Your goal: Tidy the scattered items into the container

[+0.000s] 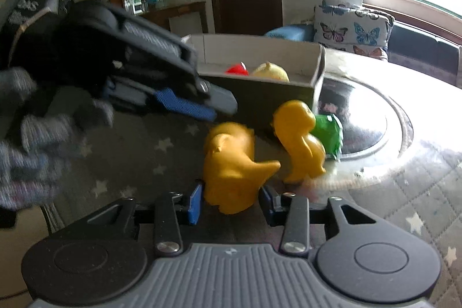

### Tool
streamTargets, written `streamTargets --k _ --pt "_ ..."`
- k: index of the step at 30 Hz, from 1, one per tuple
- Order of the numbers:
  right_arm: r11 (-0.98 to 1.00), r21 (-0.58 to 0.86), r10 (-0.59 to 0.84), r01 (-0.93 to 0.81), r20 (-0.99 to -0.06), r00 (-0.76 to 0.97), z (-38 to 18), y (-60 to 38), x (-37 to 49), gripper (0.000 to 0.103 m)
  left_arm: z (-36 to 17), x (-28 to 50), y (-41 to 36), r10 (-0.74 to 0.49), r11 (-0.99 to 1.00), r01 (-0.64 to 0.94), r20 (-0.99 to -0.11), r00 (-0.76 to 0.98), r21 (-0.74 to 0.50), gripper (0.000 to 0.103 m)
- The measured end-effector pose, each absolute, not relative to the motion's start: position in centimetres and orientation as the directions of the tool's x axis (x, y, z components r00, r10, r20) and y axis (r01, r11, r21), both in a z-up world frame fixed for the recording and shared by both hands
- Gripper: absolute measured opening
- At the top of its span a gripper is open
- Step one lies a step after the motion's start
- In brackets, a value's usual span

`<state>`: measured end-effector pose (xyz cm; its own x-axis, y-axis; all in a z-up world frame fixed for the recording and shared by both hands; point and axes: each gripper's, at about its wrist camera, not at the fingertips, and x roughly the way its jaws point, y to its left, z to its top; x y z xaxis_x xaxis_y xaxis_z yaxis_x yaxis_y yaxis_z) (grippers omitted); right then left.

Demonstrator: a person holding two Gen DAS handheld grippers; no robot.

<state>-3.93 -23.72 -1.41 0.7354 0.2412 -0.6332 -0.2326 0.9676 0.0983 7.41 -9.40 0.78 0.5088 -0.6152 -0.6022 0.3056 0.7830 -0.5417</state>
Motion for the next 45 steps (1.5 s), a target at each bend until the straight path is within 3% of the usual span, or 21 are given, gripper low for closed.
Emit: streamTargets --k 3,6,8,16,18,24,29,34,45 --pt "0.968 0.1 0.241 -0.231 -0.633 0.735 -1.5 -23.9 -4.4 0.044 0.4 7.7 -9.4 -0.61 0.787 0.295 -0.614 0.501 -0.541 0.029" --pt "0.97 0.087 0.232 -0.228 -0.616 0.752 -0.9 -24.1 -4.6 0.064 -0.2 8.0 -9.6 -0.607 0.789 0.28 -0.628 0.486 -0.546 0.03" --pt "0.973 0.078 0.218 -0.216 -0.608 0.764 -0.7 -24.3 -4.6 0.065 -0.5 8.0 -9.8 -0.609 0.788 0.277 -0.633 0.478 -0.55 0.034" --pt "0.956 0.024 0.244 -0.291 -0.615 0.75 0.3 -23.1 -2.9 0.061 -0.9 8.2 -10.2 -0.592 0.802 0.269 -0.652 0.473 -0.533 0.036" --pt "0.951 0.002 0.241 -0.309 -0.631 0.737 0.1 -22.4 -2.0 0.053 -0.9 8.1 -10.2 -0.592 0.803 0.27 -0.652 0.474 -0.532 0.037" --pt "0.928 -0.063 0.225 -0.366 -0.689 0.689 -0.7 -20.4 0.0 0.043 -1.1 8.1 -9.9 -0.598 0.797 0.265 -0.648 0.472 -0.543 0.039" --pt "0.933 -0.068 0.207 -0.353 -0.702 0.682 -1.1 -19.7 0.7 0.042 -1.4 8.0 -9.9 -0.601 0.792 0.247 -0.642 0.476 -0.559 0.04" --pt "0.943 -0.041 0.215 -0.33 -0.681 0.7 -0.8 -20.4 0.8 0.041 -0.5 7.6 -9.5 -0.6 0.791 0.247 -0.633 0.489 -0.56 0.039" --pt "0.933 -0.009 0.295 -0.359 -0.55 0.781 4.9 -19.5 4.2 0.041 6.7 10.5 -6.5 -0.55 0.812 0.274 -0.521 0.653 -0.515 0.039"
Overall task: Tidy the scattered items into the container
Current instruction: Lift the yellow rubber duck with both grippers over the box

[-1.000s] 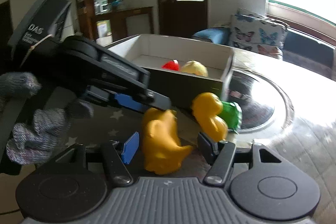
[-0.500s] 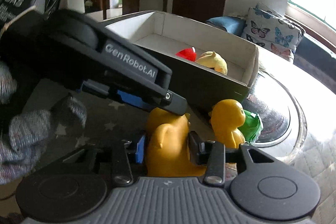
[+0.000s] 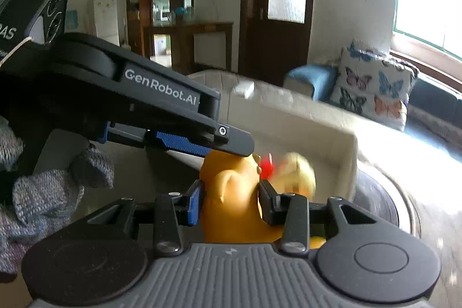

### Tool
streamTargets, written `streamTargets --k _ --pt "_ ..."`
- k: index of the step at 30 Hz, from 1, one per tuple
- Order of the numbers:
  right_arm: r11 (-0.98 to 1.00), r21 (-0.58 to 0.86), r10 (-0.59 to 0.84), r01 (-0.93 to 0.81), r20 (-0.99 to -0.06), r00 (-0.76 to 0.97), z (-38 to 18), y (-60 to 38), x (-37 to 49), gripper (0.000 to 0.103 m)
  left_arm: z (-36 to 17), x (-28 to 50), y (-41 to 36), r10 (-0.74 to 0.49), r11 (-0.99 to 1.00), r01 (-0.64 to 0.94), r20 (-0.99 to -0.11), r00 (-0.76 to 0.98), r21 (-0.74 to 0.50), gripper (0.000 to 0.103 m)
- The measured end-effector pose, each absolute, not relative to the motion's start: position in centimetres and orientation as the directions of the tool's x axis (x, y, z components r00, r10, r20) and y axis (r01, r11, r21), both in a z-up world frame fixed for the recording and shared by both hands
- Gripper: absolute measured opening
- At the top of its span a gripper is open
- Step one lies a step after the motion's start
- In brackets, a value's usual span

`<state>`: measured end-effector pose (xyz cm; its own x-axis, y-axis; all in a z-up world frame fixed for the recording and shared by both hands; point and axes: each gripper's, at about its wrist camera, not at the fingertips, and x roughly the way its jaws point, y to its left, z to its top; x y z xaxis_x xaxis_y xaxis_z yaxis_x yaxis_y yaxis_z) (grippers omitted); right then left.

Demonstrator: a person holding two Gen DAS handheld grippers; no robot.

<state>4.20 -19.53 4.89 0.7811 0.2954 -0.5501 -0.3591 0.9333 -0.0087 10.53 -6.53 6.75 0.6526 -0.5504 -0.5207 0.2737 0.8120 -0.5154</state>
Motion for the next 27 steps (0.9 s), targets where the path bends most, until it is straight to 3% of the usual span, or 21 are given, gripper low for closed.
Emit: streamTargets --k 6,14,27 --pt "0.927 0.065 0.344 -0.37 -0.541 0.767 5.9 -18.5 10.3 0.041 7.5 15.9 -5.1 -0.486 0.846 0.218 -0.538 0.689 -0.486 0.039" --pt "0.911 0.17 0.397 -0.376 -0.607 0.689 3.0 -17.6 17.2 0.041 4.5 21.4 -3.5 -0.44 0.868 0.13 -0.621 0.649 -0.479 0.039" --pt "0.921 0.18 0.367 -0.347 -0.703 0.609 -1.4 -16.6 19.0 0.041 1.5 22.7 -2.9 -0.415 0.884 0.095 -0.677 0.608 -0.457 0.039"
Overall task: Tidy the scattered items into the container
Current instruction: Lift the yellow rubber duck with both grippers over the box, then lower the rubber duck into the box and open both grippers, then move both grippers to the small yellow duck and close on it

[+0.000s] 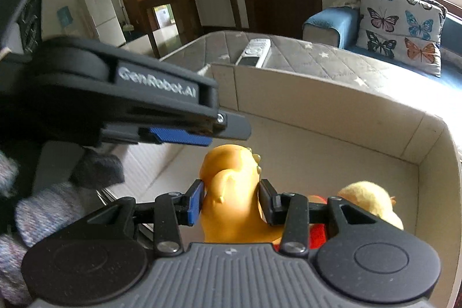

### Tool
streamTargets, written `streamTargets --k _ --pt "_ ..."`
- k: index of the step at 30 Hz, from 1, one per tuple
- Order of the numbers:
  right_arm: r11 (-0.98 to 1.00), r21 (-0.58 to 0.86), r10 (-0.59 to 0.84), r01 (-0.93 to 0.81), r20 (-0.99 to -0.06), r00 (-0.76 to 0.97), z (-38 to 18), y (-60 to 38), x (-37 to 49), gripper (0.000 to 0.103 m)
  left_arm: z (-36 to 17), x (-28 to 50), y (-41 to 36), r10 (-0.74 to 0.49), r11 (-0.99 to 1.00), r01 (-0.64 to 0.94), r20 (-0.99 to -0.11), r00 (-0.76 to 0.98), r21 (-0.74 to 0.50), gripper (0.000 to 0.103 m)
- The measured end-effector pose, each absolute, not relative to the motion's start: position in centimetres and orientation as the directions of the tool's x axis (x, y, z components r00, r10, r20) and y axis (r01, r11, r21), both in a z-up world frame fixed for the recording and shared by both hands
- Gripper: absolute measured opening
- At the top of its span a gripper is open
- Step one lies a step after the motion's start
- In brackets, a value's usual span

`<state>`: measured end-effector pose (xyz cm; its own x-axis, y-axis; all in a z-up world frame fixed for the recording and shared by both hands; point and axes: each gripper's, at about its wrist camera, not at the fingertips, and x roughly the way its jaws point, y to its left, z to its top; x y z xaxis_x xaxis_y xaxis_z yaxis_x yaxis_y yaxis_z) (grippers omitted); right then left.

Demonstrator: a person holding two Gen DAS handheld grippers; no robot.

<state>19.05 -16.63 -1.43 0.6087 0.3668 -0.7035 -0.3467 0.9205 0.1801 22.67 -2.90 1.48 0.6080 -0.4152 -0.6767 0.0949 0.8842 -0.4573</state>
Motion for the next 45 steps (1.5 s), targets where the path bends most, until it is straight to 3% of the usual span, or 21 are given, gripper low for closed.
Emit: streamTargets --k 11,13,17,28,45 --pt "0.917 0.163 0.376 -0.363 -0.653 0.657 0.8 -16.9 16.9 0.044 3.0 21.0 -3.6 -0.417 0.886 0.115 -0.661 0.624 -0.45 0.039" --pt "0.919 0.16 0.375 -0.361 -0.642 0.669 1.4 -17.3 16.1 0.05 3.6 20.3 -3.9 -0.419 0.886 0.127 -0.653 0.631 -0.446 0.039" --pt "0.92 0.146 0.372 -0.365 -0.619 0.691 2.5 -18.3 14.3 0.052 4.4 18.7 -4.6 -0.436 0.879 0.149 -0.637 0.635 -0.453 0.039" --pt "0.926 0.051 0.338 -0.375 -0.56 0.757 4.5 -20.9 7.2 0.07 5.8 12.5 -7.7 -0.509 0.849 0.251 -0.591 0.626 -0.465 0.039" --pt "0.972 -0.006 0.189 -0.233 -0.561 0.806 1.7 -26.2 -0.9 0.071 2.0 8.4 -13.5 -0.594 0.802 0.309 -0.633 0.496 -0.511 0.039"
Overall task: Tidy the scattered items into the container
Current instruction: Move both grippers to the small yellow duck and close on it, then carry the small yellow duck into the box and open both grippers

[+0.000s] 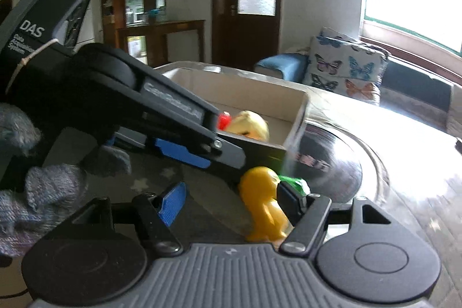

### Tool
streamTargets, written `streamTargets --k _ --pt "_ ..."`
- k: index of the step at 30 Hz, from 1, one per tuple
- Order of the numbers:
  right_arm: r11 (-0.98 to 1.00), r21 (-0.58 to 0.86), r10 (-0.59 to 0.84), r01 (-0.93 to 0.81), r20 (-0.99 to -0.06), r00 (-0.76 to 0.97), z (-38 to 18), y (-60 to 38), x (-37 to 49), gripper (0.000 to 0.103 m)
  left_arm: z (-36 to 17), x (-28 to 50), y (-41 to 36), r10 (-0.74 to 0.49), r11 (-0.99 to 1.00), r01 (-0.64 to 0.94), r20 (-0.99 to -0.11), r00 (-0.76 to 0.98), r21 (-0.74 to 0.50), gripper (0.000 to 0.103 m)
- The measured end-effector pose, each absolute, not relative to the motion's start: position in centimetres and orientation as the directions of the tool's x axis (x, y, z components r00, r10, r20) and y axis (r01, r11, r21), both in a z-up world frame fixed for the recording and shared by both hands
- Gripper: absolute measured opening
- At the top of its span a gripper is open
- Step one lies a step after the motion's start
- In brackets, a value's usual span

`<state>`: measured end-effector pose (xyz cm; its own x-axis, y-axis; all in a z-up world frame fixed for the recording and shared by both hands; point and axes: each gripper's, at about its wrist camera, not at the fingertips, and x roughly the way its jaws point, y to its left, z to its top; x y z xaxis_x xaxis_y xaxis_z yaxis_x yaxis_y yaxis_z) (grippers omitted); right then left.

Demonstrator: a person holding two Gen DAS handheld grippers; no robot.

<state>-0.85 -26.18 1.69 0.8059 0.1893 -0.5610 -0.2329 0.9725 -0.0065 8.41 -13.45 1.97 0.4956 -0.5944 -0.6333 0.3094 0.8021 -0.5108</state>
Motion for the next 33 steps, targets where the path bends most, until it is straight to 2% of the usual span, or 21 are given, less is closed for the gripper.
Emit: streamTargets --k 11,13,17,24,33 --pt "0.988 0.057 0.149 -0.145 -0.611 0.777 -1.0 -28.7 0.3 0.069 1.0 8.8 -14.5 -0.621 0.78 0.303 -0.618 0.482 -0.548 0.039" --pt "0.989 0.075 0.149 -0.13 -0.617 0.773 -1.4 -28.9 0.5 0.062 0.9 8.8 -14.9 -0.618 0.783 0.305 -0.622 0.48 -0.542 0.04" --pt "0.988 0.098 0.155 -0.12 -0.622 0.768 -2.1 -29.3 0.7 0.058 0.8 8.9 -15.3 -0.626 0.777 0.317 -0.62 0.473 -0.543 0.04" --pt "0.987 0.113 0.157 -0.11 -0.622 0.767 -2.5 -29.5 0.8 0.039 0.7 9.2 -15.9 -0.614 0.789 0.319 -0.636 0.468 -0.526 0.04" --pt "0.985 0.122 0.169 -0.119 -0.617 0.768 -2.3 -28.9 0.5 0.033 -0.4 9.0 -16.1 -0.603 0.798 0.305 -0.667 0.438 -0.52 0.038"
